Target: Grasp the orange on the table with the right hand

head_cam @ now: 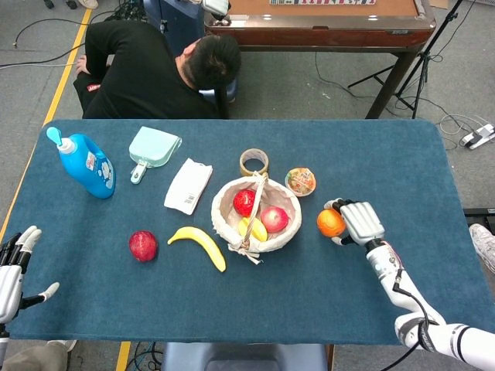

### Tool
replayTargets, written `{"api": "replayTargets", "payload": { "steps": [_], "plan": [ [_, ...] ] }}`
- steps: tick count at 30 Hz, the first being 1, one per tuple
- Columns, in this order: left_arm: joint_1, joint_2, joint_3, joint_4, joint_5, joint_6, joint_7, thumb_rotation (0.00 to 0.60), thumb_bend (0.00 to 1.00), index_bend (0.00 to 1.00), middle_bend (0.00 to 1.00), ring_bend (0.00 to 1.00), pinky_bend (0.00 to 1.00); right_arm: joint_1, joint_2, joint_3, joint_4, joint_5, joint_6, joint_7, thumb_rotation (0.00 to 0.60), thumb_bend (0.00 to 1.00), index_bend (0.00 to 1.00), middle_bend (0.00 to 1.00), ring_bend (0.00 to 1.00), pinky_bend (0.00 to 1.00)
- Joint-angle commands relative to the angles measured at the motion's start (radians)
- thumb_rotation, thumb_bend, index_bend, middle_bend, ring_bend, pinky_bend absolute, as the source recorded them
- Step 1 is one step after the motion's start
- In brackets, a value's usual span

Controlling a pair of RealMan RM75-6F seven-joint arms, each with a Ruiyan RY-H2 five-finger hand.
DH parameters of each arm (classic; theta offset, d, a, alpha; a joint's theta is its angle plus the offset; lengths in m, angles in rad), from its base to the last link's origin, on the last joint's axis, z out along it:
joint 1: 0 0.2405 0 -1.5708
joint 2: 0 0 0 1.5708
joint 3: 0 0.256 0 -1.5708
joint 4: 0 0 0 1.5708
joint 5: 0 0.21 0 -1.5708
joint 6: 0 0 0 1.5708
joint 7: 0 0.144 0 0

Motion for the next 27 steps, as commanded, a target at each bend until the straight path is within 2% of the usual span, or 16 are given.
{"api": "replayTargets", "payload": {
  "steps": [1, 7, 9, 12, 15, 18, 23, 27],
  "plan": [
    [0.0, -0.001, -0.002, -0.002, 0.004, 0.005, -0.001, 0.6, 0.17, 0.04, 0.0, 0.0, 0.08, -0.004, 0.052, 0.03, -0.1, -0.094, 0.069, 0.074, 0.6, 0.21, 0.44, 0.48, 0.35, 0.46],
    [0.009, 0.003, 0.001, -0.005, 0.007, 0.018, -0.007, 0.6, 0.17, 0.04, 0.0, 0.0, 0.08, 0.039, 0.059, 0.068, -0.177, -0.087, 0.07, 0.032, 0.6, 0.21, 0.44, 0.4, 0.35, 0.46],
    [0.012, 0.005, 0.001, -0.006, 0.009, 0.022, -0.009, 0.6, 0.17, 0.04, 0.0, 0.0, 0.08, 0.058, 0.049, 0.079, -0.198, -0.068, 0.063, 0.0, 0.6, 0.21, 0.4, 0.37, 0.35, 0.46],
    [0.016, 0.009, 0.002, -0.009, 0.011, 0.028, -0.011, 0.6, 0.17, 0.04, 0.0, 0.0, 0.08, 0.085, 0.038, 0.086, -0.222, -0.045, 0.048, -0.048, 0.6, 0.21, 0.29, 0.28, 0.3, 0.46],
    [0.02, 0.012, 0.004, -0.01, 0.01, 0.03, -0.011, 0.6, 0.17, 0.04, 0.0, 0.0, 0.08, 0.102, 0.032, 0.085, -0.243, -0.028, 0.043, -0.091, 0.6, 0.2, 0.1, 0.13, 0.19, 0.44],
    [0.023, 0.013, 0.005, -0.01, 0.009, 0.033, -0.011, 0.6, 0.17, 0.04, 0.0, 0.0, 0.08, 0.11, 0.033, 0.079, -0.255, -0.015, 0.041, -0.11, 0.6, 0.2, 0.01, 0.02, 0.11, 0.39],
    [0.024, 0.014, 0.004, -0.01, 0.011, 0.032, -0.013, 0.6, 0.17, 0.04, 0.0, 0.0, 0.08, 0.098, 0.048, 0.067, -0.266, -0.02, 0.067, -0.108, 0.6, 0.2, 0.0, 0.0, 0.08, 0.35],
    [0.022, 0.016, 0.002, -0.006, 0.007, 0.029, -0.02, 0.6, 0.17, 0.04, 0.0, 0.0, 0.08, 0.033, 0.096, 0.028, -0.273, -0.063, 0.149, -0.097, 0.6, 0.2, 0.0, 0.02, 0.08, 0.35]
  ]
}}
